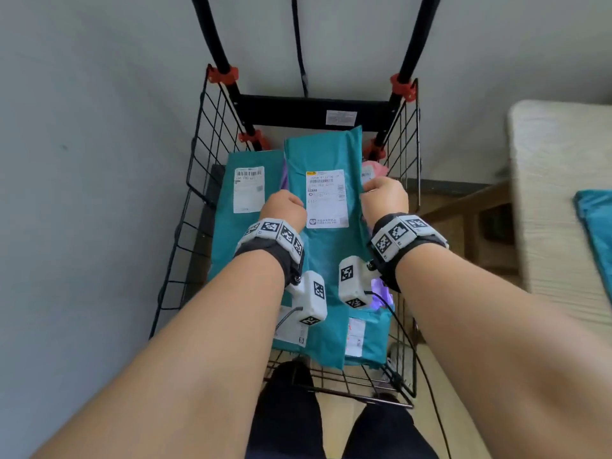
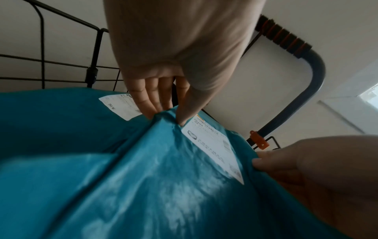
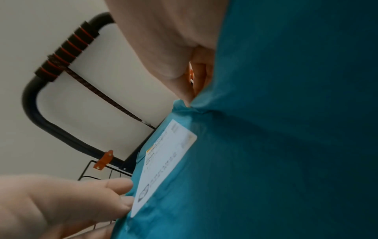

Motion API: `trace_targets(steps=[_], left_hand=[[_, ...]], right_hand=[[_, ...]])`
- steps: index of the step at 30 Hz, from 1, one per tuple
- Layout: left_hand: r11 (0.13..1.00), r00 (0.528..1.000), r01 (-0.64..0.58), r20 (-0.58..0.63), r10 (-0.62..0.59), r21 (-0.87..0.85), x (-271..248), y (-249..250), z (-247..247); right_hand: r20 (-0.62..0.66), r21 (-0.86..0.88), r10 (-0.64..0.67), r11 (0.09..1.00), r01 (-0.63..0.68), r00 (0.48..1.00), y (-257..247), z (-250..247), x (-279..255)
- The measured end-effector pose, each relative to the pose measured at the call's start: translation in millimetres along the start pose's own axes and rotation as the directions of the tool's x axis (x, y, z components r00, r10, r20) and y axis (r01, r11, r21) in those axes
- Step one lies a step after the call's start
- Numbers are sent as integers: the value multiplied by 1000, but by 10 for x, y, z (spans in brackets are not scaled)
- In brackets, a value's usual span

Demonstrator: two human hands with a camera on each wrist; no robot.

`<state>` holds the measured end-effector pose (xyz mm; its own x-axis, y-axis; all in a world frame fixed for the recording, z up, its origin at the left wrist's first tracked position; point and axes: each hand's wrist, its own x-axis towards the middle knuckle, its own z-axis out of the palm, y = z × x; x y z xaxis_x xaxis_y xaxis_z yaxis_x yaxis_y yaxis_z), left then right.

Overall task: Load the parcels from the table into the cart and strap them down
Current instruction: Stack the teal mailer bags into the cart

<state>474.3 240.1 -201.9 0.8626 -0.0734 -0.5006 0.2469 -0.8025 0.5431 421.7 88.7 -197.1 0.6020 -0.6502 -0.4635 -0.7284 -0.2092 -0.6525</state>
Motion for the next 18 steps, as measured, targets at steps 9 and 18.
trace_targets(steps=[9,18], left_hand=[[990,993,-36,120,20,137,654,-339,72],[941,964,-100,266,11,324,740,-501,181]], right_hand=[[10,-40,184,982,-183,983,228,721,571],[226,-197,235,961,-192,945,201,887,486]])
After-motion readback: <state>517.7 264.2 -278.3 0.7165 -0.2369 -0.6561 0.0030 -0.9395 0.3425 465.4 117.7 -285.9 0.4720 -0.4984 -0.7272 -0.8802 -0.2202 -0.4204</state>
